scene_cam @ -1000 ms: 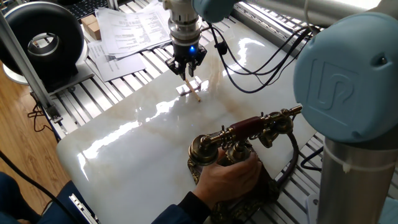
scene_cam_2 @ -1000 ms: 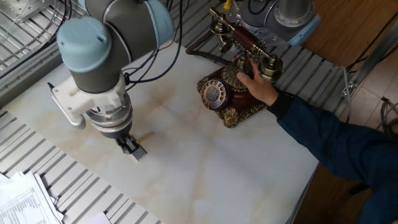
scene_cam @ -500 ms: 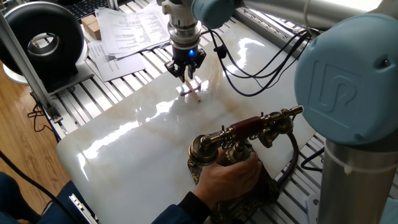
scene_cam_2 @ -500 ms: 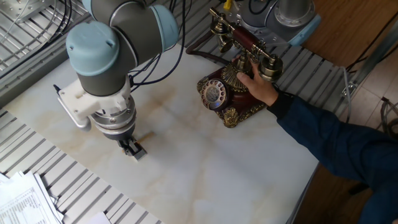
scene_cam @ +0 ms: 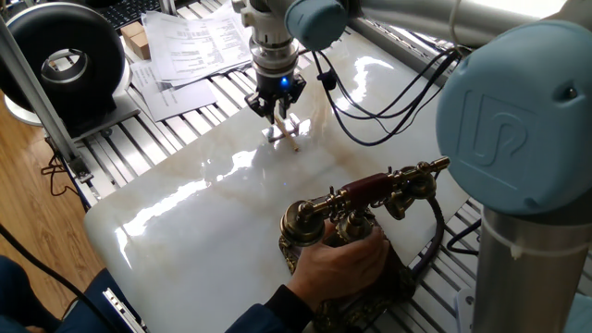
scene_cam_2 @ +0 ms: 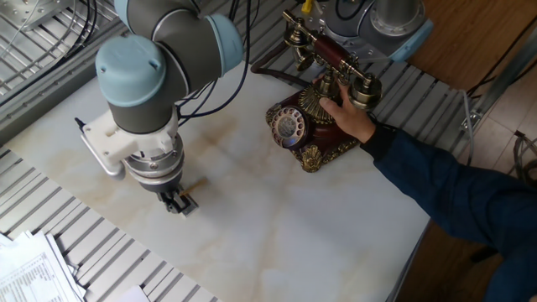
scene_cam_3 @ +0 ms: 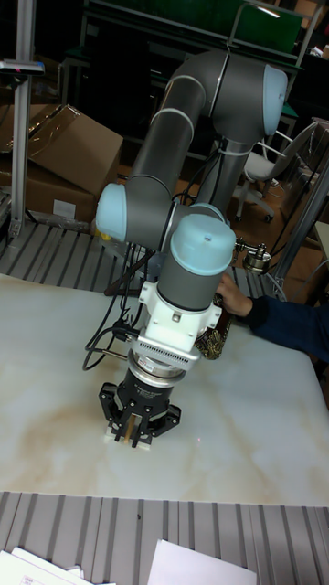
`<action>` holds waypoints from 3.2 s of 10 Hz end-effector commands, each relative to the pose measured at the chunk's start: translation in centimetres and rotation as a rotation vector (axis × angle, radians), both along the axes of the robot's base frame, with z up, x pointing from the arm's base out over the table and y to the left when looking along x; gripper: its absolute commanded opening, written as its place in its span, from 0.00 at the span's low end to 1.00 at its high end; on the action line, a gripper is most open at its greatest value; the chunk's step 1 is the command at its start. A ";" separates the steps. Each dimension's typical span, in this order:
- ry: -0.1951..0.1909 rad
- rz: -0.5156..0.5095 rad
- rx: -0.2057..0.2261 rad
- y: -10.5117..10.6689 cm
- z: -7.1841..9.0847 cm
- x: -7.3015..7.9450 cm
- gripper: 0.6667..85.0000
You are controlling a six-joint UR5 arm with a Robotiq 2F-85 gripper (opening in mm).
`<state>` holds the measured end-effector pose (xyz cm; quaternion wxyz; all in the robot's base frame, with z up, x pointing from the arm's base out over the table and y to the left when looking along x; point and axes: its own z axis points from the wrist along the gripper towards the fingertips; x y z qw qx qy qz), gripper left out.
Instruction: Dial a number on an old rotary phone
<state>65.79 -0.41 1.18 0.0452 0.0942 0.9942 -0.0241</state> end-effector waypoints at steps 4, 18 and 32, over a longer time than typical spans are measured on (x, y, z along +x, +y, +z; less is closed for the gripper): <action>-0.010 -0.011 0.005 0.0 -0.6 0.3 0.36; -0.005 -0.054 0.001 -0.1 -0.6 -0.2 0.02; -0.061 -0.004 -0.101 -2.1 12.6 0.2 0.01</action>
